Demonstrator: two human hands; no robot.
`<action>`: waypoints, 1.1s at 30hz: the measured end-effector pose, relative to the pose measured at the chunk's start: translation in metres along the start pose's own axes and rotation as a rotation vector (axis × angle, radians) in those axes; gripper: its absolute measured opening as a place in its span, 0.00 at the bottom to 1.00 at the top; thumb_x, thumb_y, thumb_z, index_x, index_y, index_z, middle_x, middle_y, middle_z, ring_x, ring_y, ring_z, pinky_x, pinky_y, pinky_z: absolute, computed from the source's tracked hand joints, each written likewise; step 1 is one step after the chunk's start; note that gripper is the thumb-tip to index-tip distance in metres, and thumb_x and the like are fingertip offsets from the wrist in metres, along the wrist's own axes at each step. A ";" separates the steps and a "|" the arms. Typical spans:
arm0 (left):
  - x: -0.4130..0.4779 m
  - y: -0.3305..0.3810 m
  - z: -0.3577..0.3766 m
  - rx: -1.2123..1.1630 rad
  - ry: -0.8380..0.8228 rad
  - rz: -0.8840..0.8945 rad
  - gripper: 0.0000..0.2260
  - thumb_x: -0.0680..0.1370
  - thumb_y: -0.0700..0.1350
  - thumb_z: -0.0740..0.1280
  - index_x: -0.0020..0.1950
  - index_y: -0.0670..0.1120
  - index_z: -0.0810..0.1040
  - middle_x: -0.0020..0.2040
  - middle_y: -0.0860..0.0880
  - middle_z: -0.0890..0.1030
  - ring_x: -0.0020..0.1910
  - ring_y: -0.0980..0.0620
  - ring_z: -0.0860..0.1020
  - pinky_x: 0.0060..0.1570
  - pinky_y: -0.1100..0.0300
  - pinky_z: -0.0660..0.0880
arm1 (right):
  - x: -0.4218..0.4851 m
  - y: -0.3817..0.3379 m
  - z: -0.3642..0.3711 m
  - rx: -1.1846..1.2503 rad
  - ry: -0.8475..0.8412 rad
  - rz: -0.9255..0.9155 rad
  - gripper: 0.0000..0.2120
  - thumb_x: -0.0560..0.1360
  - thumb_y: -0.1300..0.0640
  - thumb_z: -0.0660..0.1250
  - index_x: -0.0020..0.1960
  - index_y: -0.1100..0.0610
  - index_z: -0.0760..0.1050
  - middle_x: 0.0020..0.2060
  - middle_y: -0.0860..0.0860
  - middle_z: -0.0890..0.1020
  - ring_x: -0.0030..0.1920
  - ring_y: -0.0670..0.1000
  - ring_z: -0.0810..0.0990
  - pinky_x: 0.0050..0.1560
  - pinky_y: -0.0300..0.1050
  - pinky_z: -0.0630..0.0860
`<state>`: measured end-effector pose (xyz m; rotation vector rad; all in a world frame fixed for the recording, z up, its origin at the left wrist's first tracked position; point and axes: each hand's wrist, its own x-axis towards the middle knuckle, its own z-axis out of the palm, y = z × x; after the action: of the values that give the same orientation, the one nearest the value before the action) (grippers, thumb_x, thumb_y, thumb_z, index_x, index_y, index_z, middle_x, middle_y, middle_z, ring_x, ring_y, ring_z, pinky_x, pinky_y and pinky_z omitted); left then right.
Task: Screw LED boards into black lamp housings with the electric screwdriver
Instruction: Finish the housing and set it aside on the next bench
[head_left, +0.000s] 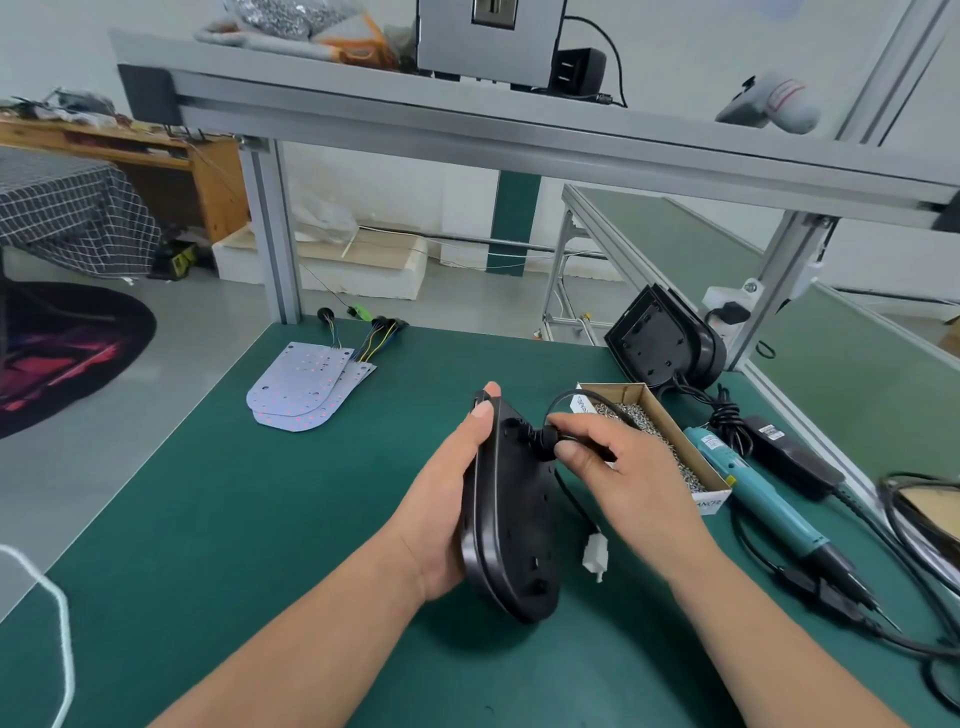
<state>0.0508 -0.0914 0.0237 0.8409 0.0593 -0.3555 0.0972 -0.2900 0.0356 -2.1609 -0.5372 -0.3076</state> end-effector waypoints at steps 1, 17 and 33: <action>-0.001 0.001 0.000 -0.001 -0.012 0.001 0.17 0.78 0.68 0.69 0.59 0.62 0.87 0.62 0.44 0.86 0.57 0.44 0.86 0.60 0.45 0.81 | 0.000 0.000 0.000 0.005 -0.007 -0.005 0.15 0.80 0.59 0.73 0.65 0.46 0.84 0.56 0.24 0.81 0.59 0.29 0.78 0.58 0.23 0.68; -0.004 -0.004 0.010 -0.132 -0.114 0.117 0.21 0.73 0.59 0.76 0.66 0.67 0.81 0.55 0.43 0.85 0.45 0.42 0.83 0.50 0.35 0.82 | 0.005 -0.004 0.003 -0.276 0.073 -0.371 0.08 0.79 0.62 0.73 0.57 0.63 0.84 0.37 0.52 0.79 0.39 0.55 0.77 0.42 0.54 0.77; -0.002 -0.001 0.002 -0.047 -0.081 0.081 0.12 0.77 0.63 0.73 0.53 0.58 0.89 0.52 0.44 0.87 0.47 0.43 0.86 0.48 0.44 0.83 | 0.007 -0.008 0.001 -0.187 0.010 -0.281 0.07 0.75 0.64 0.78 0.52 0.57 0.85 0.41 0.46 0.84 0.44 0.50 0.81 0.48 0.48 0.76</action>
<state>0.0485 -0.0925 0.0246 0.7795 -0.0416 -0.3106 0.0995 -0.2835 0.0433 -2.2606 -0.8376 -0.5397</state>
